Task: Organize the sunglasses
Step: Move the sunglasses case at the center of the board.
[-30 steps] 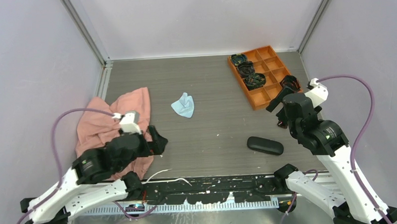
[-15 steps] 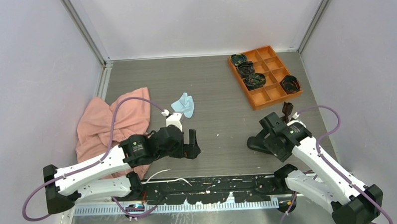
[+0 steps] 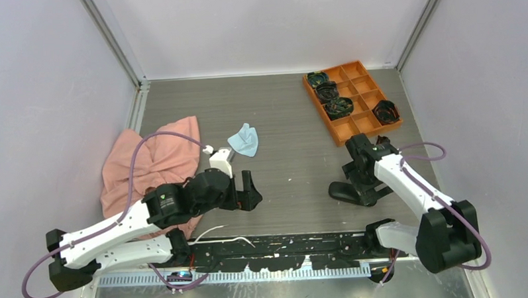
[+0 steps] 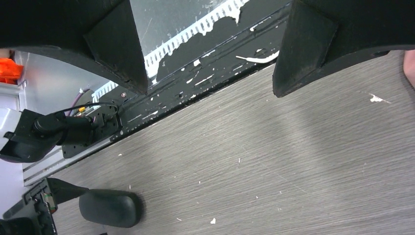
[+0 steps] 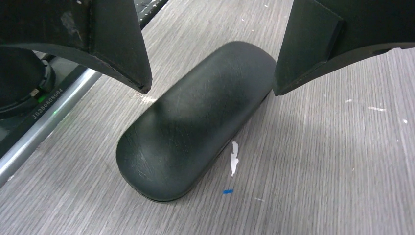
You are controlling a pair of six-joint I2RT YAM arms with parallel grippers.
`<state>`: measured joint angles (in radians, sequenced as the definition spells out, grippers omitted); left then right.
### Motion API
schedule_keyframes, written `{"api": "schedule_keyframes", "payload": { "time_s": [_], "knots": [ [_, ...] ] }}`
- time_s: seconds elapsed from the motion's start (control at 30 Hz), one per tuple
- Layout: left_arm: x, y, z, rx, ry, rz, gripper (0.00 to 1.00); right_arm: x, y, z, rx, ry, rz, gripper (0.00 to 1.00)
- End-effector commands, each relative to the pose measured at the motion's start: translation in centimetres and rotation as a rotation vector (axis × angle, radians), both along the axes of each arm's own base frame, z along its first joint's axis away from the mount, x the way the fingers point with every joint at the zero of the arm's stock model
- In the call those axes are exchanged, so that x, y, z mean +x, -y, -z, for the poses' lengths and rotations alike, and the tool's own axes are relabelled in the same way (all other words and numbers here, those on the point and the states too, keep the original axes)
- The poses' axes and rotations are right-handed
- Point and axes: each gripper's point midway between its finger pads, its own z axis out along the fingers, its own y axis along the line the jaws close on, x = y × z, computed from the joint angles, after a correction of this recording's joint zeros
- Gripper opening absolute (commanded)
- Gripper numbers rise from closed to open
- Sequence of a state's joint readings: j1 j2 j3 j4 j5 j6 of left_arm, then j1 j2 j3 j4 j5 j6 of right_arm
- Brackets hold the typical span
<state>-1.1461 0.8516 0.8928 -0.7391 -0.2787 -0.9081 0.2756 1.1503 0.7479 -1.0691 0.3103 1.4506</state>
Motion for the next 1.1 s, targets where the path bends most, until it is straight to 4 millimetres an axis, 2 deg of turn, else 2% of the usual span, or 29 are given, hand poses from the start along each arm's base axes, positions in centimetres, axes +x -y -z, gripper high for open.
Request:
{"api": "schedule_keyframes", "payload": {
  "time_s": [0.0,0.17,0.3,0.4,0.57,0.73,0.77,0.9,1.07],
  "knots": [
    [0.0,-0.9,0.3,-0.041,0.017,-0.037,1.0,1.4,-0.5,1.2,0.037,-0.003,0.047,1.0],
    [-0.1,-0.5,0.5,-0.098,0.018,-0.037,1.0,2.9,-1.3,2.4,0.052,-0.01,-0.022,0.98],
    [-0.3,0.3,0.8,-0.083,0.007,0.002,1.0,3.9,-2.0,2.7,0.025,-0.069,-0.173,0.96],
    [-0.3,0.5,0.6,-0.046,0.008,0.026,1.0,4.4,-3.4,3.4,0.025,-0.106,-0.316,0.92],
    [0.1,0.0,-0.6,-0.024,0.034,0.014,1.0,4.7,-8.0,4.3,0.071,-0.051,-0.615,0.87],
    [0.8,-1.9,-1.8,-0.046,0.069,-0.076,1.0,3.8,-13.3,4.2,0.119,0.027,-0.902,0.79],
    [0.8,-2.4,-1.9,-0.052,0.073,-0.095,1.0,3.5,-14.8,4.1,0.152,0.048,-0.962,0.75],
    [1.0,-5.1,-1.8,-0.058,0.082,-0.192,1.0,1.9,-20.1,3.3,0.181,0.092,-1.201,0.73],
    [0.8,-7.3,-1.6,-0.102,0.08,-0.269,1.0,-0.5,-24.9,3.0,0.115,0.055,-1.462,0.76]
  ]
}}
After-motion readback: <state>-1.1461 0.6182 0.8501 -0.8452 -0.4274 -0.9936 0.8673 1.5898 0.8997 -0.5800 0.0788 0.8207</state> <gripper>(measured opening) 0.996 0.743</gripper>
